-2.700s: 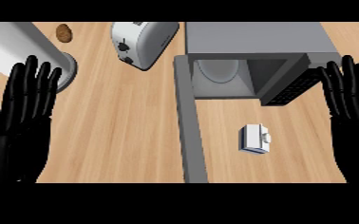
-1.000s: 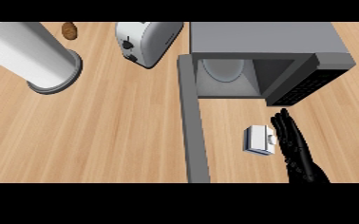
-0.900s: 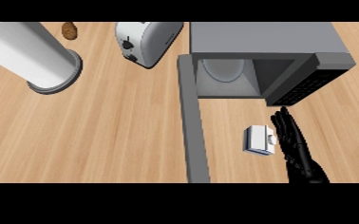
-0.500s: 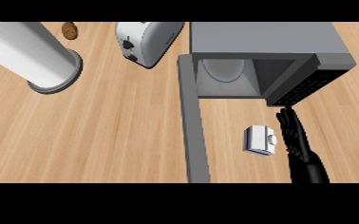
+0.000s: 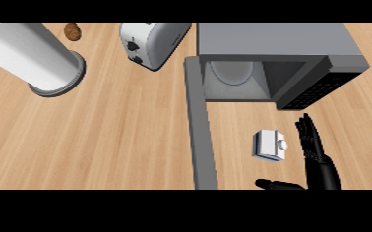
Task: Pick up the milk, place it into the microwave and close the microwave
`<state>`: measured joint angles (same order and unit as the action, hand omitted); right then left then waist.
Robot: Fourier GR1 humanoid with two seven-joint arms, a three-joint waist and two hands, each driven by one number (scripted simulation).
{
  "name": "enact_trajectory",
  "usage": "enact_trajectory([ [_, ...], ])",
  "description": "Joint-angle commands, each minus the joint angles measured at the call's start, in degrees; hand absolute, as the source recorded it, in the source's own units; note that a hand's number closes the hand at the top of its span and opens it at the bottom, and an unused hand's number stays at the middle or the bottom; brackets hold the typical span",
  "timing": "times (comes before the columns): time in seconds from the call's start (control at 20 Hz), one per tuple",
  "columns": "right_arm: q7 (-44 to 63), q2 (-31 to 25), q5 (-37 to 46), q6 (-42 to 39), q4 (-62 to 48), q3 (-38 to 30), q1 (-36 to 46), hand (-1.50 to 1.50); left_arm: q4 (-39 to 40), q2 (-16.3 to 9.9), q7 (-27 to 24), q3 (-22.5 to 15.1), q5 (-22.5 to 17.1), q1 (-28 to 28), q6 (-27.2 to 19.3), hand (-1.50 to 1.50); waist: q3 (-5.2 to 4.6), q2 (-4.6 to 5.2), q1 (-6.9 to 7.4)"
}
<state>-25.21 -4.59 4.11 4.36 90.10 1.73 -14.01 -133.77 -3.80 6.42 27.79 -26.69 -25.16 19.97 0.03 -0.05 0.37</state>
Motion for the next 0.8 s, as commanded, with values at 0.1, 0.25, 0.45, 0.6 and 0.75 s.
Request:
enact_trajectory([
  [0.1, -9.3, -0.1, -1.7, -1.7, -13.6, -3.9, 4.3, -1.50, -2.7, -1.5, 2.7, 3.6, -4.5, 1.8, 0.2, -1.50, 0.01, 0.03, 0.00],
  [0.25, -10.4, -2.4, -3.0, -4.8, -14.3, -5.2, 3.1, -1.50, -5.5, 1.8, 3.5, 2.2, -2.4, 0.4, 0.3, -1.50, 0.00, 0.00, -0.11],
  [0.45, -11.0, -1.8, -1.0, -3.8, -21.3, -5.1, 8.7, -1.50, -4.6, 3.7, -1.5, 1.6, -2.4, -4.1, 3.3, -1.50, -0.02, -0.02, 0.21],
  [0.6, -19.5, -2.3, -1.2, -4.0, -31.5, -7.9, 11.7, -1.50, -0.5, 2.1, -1.2, 4.1, -4.6, -2.2, 6.6, -1.50, 0.00, 0.03, 0.18],
  [0.75, -20.9, -3.5, -1.0, -5.0, -35.2, -8.6, 13.0, -1.50, -4.6, 1.1, 3.2, 4.8, -6.7, -1.1, 2.3, -1.50, 0.01, 0.03, 0.12],
])
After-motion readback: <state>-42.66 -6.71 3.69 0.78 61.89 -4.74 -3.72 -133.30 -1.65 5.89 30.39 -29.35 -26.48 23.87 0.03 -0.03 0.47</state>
